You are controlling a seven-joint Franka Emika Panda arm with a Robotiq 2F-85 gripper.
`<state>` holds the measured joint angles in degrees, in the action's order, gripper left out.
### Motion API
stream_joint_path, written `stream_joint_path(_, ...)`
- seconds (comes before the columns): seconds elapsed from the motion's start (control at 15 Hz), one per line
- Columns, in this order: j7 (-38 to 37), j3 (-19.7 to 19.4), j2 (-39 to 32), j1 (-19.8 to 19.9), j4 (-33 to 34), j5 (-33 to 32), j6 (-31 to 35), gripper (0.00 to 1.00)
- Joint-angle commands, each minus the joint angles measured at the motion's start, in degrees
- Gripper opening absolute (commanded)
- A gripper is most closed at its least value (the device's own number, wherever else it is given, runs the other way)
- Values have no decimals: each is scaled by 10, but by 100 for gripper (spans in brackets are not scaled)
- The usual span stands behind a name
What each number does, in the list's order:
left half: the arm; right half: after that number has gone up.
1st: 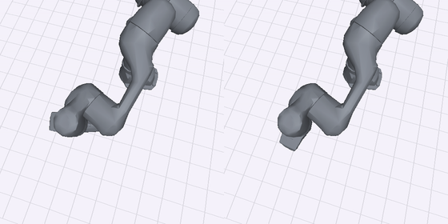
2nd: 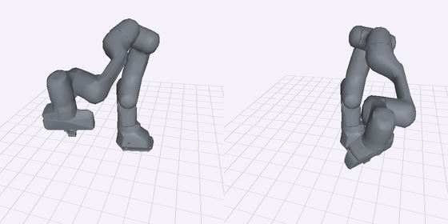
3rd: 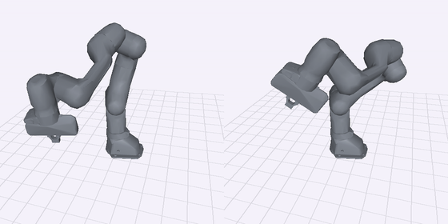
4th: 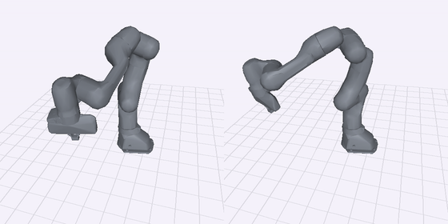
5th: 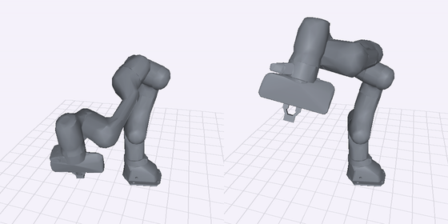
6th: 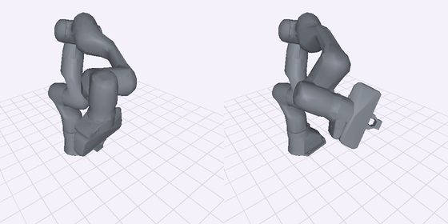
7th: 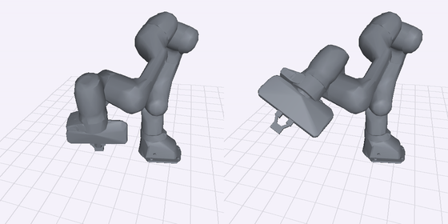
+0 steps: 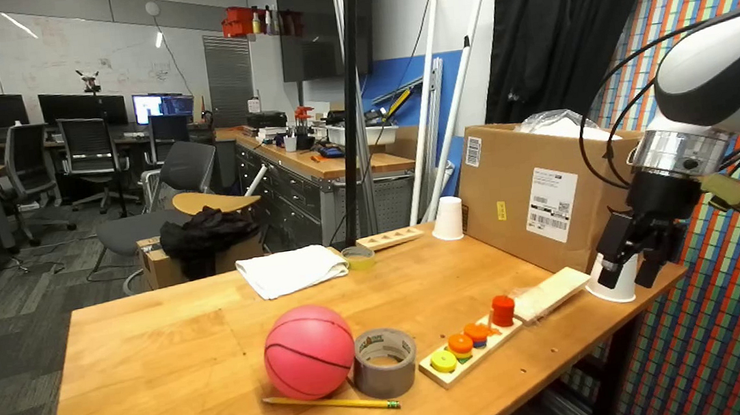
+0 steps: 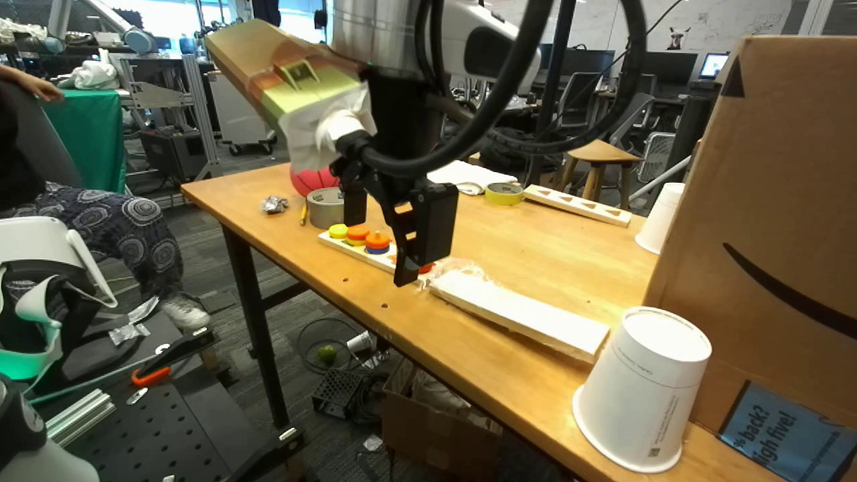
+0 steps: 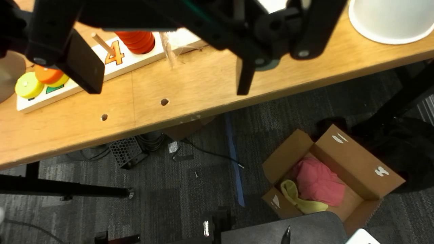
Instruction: Push the basketball to the right
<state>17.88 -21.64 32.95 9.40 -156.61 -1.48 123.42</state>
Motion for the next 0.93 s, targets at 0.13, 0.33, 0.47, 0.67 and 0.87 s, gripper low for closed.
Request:
stream_joint_path(0.13,7,12,-3,12,1,8,-1,100)
stream_joint_path(0.33,-1,32,22,10,-29,2,21,100)
stream_joint_path(0.47,0,55,22,-5,-7,0,31,100)
stream_joint_path(0.67,-5,96,53,-23,-14,-3,60,100)
stream_joint_path(0.87,-16,133,72,-64,-8,14,79,100)
